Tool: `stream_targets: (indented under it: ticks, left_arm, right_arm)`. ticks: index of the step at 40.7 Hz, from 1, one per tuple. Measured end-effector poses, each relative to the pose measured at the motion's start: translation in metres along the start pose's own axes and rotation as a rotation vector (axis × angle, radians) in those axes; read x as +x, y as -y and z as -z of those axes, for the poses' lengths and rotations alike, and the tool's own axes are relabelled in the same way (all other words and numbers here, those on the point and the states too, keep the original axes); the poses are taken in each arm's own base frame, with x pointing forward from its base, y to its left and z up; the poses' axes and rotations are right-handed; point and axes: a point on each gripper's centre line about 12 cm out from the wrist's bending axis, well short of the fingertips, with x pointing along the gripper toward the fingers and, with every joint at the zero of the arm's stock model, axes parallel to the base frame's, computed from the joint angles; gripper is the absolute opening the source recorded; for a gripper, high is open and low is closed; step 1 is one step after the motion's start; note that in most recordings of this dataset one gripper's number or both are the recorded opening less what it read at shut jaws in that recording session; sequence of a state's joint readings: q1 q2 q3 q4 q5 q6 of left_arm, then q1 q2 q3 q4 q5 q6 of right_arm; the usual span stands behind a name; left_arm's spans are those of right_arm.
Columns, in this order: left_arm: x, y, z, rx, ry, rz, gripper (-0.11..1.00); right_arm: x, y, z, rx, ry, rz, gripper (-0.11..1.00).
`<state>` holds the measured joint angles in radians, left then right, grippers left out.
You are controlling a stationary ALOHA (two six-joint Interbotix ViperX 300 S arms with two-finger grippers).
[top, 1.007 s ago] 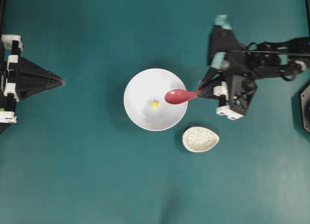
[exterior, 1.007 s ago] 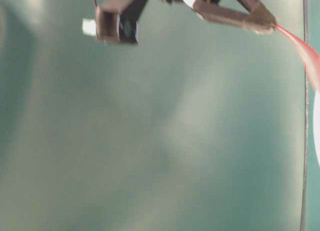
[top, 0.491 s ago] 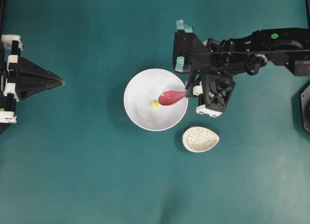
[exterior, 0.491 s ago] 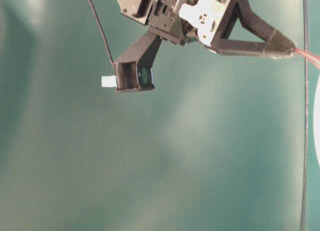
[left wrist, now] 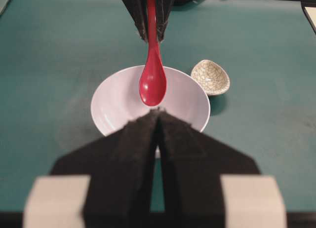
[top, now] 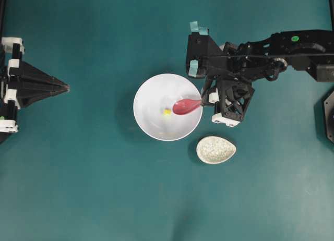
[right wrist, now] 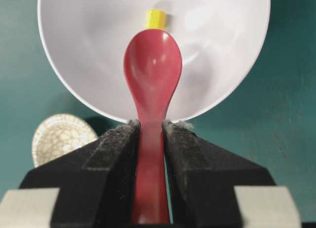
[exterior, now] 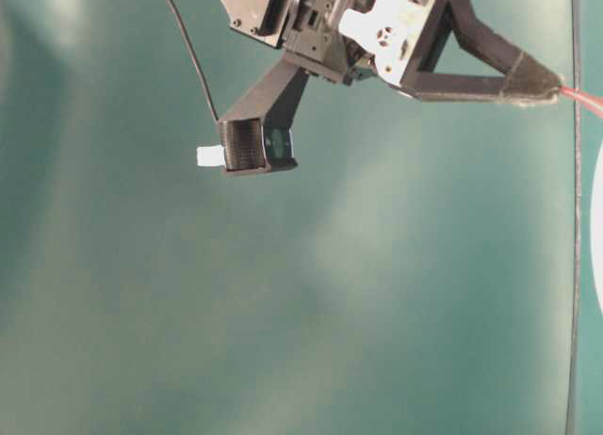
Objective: Scoop the yellow hexagonal prism block from the bowl with a spoon using the right arm.
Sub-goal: 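Move the spoon over the white bowl and lower it inside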
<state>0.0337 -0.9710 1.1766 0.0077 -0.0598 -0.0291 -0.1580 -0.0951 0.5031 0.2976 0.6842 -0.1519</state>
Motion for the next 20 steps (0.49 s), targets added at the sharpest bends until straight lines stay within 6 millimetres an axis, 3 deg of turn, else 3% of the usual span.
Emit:
stream_targets:
  ticks: [20]
  left_arm:
    - [-0.0003,0.0002,0.0024,0.0,-0.017,0.001,0.0]
  right_arm:
    - [-0.0006,-0.0008,0.0045,0.079,-0.038,-0.005,0.23]
